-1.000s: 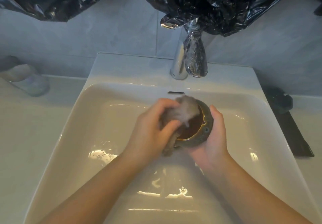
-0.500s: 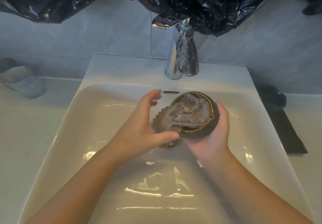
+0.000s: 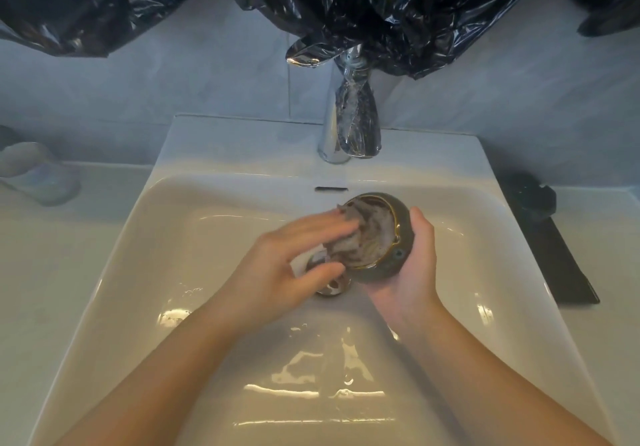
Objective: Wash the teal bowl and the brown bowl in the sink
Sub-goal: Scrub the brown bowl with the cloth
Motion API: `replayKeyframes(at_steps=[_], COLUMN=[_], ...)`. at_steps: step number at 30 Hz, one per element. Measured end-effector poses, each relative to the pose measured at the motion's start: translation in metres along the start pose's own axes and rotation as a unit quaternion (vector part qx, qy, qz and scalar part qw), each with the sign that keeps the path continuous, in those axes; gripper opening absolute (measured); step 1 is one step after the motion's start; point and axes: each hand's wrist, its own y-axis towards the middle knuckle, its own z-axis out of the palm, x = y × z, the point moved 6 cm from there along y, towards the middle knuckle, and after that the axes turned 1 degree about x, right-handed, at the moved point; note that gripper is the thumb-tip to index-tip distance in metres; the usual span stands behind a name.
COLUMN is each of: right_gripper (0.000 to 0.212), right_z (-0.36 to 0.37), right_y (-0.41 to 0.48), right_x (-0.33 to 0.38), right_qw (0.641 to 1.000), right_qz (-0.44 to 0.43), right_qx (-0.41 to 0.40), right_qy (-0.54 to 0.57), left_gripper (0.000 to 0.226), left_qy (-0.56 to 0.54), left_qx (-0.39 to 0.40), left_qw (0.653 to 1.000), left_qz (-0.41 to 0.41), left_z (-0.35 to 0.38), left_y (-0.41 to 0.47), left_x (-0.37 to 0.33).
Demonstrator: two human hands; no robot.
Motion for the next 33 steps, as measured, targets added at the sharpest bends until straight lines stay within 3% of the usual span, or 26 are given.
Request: replayKeyframes(at_steps=[3, 7, 12, 16, 20, 22, 24, 28, 31, 33], right_gripper=[0.060, 0.053, 0.040, 0.052, 0.062, 0.063, 0.061, 0.058, 0.056, 0.054], right_z=[0.002, 0.006, 0.013, 0.011, 0.006, 0.006, 0.008, 0.014, 0.014, 0.016], right_y=[-0.002, -0.004, -0.006, -0.005, -0.002, -0.002, -0.003, -0.008, -0.009, -0.011], right_x=[-0.008, -0.013, -0.006, -0.005, -0.002, 0.000, -0.002, -0.018, -0.023, -0.022], right_qw=[0.999, 0.998, 0.992, 0.998, 0.999, 0.999, 0.997, 0.990, 0.990, 0.992], right_qz=[0.020, 0.033, -0.053, 0.004, 0.027, 0.041, 0.067, 0.121, 0.114, 0.096], right_qx=[0.017, 0.039, 0.070, 0.057, 0.022, 0.020, 0.033, 0.073, 0.074, 0.075], right_qy=[-0.018, -0.039, -0.093, -0.035, 0.000, 0.020, 0.027, 0.000, -0.024, -0.038], left_gripper=[0.039, 0.031, 0.028, 0.042, 0.028, 0.027, 0.031, 0.038, 0.019, 0.032], left_qy=[0.083, 0.204, 0.192, 0.121, 0.163, 0.225, 0.261, 0.322, 0.321, 0.325], left_qx=[0.055, 0.017, -0.083, -0.124, -0.020, 0.040, 0.073, 0.102, 0.048, -0.011], left_qw=[0.993, 0.974, 0.978, 0.979, 0.985, 0.961, 0.942, 0.917, 0.931, 0.941], left_qz=[0.059, 0.095, 0.024, -0.106, 0.056, 0.155, 0.200, 0.210, 0.167, 0.096], left_z=[0.010, 0.012, 0.004, -0.002, -0.006, -0.007, -0.008, -0.002, 0.000, -0.003], left_y=[0.001, 0.005, 0.008, 0.007, 0.004, 0.002, 0.005, 0.011, 0.019, 0.027], left_x=[0.004, 0.004, -0.004, -0.004, -0.026, -0.032, -0.032, -0.024, -0.024, -0.022])
